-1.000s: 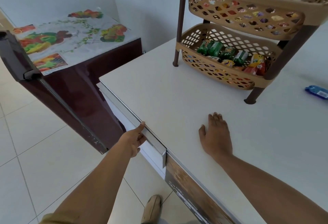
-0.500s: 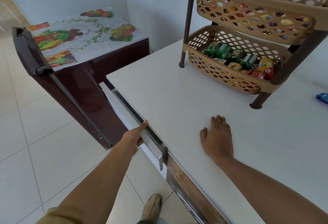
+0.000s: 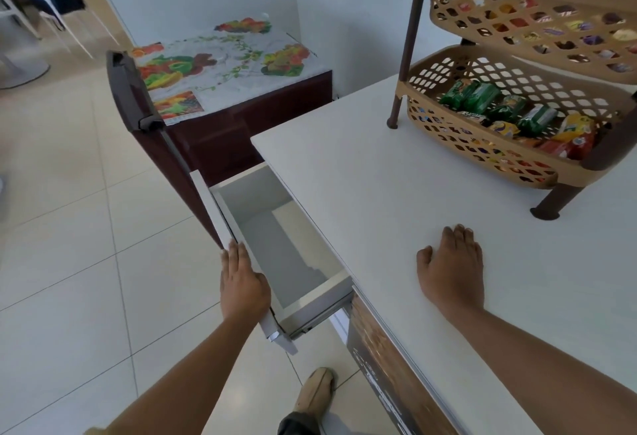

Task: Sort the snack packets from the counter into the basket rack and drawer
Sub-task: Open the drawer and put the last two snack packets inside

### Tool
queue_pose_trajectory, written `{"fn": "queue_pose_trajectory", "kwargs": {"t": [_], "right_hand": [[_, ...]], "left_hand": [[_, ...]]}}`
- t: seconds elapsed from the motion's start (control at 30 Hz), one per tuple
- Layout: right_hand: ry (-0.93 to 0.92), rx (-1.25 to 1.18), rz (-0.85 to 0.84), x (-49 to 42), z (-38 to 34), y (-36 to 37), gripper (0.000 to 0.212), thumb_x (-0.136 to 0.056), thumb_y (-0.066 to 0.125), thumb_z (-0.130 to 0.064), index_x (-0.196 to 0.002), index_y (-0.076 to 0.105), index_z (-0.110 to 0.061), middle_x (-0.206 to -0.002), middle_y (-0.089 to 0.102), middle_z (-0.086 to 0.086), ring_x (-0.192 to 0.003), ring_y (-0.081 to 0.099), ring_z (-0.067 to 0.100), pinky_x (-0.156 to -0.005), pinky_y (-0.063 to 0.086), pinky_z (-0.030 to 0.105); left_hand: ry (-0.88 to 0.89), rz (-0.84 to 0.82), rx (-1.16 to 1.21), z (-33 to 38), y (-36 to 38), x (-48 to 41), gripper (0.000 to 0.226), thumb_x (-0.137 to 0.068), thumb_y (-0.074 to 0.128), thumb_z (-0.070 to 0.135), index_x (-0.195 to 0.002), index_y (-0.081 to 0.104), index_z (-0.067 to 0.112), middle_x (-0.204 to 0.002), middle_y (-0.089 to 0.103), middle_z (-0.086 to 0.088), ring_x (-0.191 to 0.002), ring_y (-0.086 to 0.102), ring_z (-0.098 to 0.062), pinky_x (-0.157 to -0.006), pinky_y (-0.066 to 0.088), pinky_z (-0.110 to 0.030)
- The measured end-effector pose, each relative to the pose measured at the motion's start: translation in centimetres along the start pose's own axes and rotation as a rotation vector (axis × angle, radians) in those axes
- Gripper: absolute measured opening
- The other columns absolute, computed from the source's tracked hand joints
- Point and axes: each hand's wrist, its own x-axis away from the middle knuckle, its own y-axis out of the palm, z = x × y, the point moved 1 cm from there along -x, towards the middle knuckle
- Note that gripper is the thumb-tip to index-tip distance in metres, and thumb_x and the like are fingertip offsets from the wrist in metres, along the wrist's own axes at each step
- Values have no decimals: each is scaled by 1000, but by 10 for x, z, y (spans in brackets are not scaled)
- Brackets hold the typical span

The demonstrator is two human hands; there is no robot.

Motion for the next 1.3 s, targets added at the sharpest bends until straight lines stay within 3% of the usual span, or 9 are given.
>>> {"fn": "queue_pose_trajectory", "kwargs": {"t": [0.2,0.5,0.87,1.0,1.13,1.3], "right_hand": [[-21,6,-21,1,0,-2,64,-89,31,-29,-138,44,9,-145,42,30,-141,33,40,-117,24,49],[-161,27,-83,-2,1,-1,51,-98,35,-16,-146,36,4,-154,35,21,-146,26,30,-120,16,40],[-156,-18,-83,-1,2,2,60,-93,22,-21,-141,41,8,-149,40,25,-143,32,34,-119,23,45],[-153,-54,-72,-1,-2,0,50,-98,36,-11,-146,36,4,-154,34,20,-146,26,29,-121,16,41],[-106,-129,-70,0,-3,-4,51,-99,38,-12,-149,33,-4,-158,29,13,-148,21,23,-121,7,30],[-83,-271,-210,3,3,-25,67,-98,48,-23,-155,14,-17,-163,15,6,-150,12,18,-115,-1,19]], "left_hand": [[-1,-78,-216,-41,-18,5,66,-98,29,18,-155,-3,8,-163,-16,-5,-149,-17,-20,-122,2,-38],[-28,-46,-254,-79,-31,13,64,-99,29,18,-155,1,8,-163,-15,-5,-149,-14,-19,-122,2,-37],[-32,-50,-272,-75,-35,16,65,-99,30,22,-155,0,7,-164,-10,-8,-150,-12,-21,-123,3,-39],[134,-33,-197,-39,-26,5,60,-102,31,25,-155,10,7,-164,-3,-8,-150,-8,-20,-122,3,-38],[398,-62,-73,36,-10,-12,61,-101,42,30,-153,21,6,-163,9,-7,-150,0,-19,-121,7,-38],[666,-202,-17,126,26,-22,79,-94,55,41,-155,14,14,-163,3,1,-150,-2,-13,-121,8,-35]]}}
